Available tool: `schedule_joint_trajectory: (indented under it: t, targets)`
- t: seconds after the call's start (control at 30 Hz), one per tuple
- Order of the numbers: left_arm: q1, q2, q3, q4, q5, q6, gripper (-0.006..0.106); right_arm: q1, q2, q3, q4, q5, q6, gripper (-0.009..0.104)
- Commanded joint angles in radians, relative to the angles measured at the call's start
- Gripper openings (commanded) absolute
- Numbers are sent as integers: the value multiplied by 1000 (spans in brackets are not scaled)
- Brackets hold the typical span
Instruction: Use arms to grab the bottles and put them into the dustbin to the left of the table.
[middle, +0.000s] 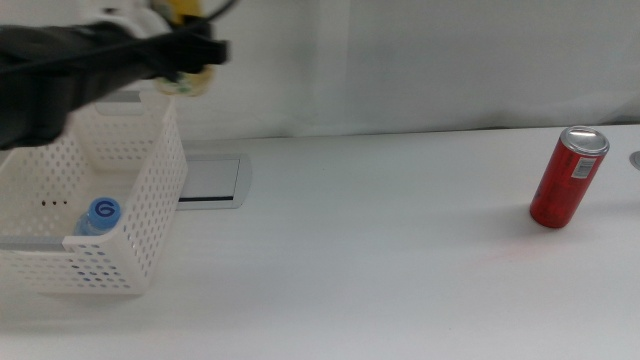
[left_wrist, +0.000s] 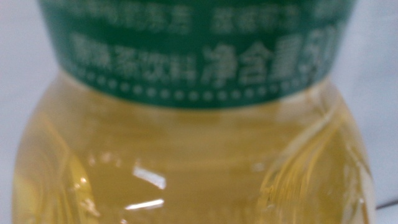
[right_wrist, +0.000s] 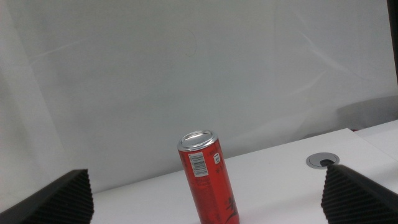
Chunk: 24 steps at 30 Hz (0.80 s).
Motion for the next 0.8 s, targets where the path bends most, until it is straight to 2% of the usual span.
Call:
schedule_joint_trajectory:
  t: [0.0,0.3,0.33,0.5,0.57,0.6,0.77]
  targets:
    - [64,-68,24,-40,5,36,-3,-7,-32,6,-2,-5,-7,103]
    - [294,-124,160,2,159,39,-3,-7,-32,6,-2,-3,-7,103]
    - [318,-117,166,68,162,19,-3,-7,-32,6,-2,-3,-7,103]
    - [338,-93,167,262,223,-185,-3,-7,-32,6,-2,-3,-7,103]
    - [340,-68,169,401,250,-306,-3,-7,-32,6,-2,-3,-7,103]
    - [344,-39,169,548,280,-463,-3,-7,-32,6,-2,-3,-7,103]
    - [357,43,169,883,331,-818,-3,-7,-32,6,-2,-3,-7,103]
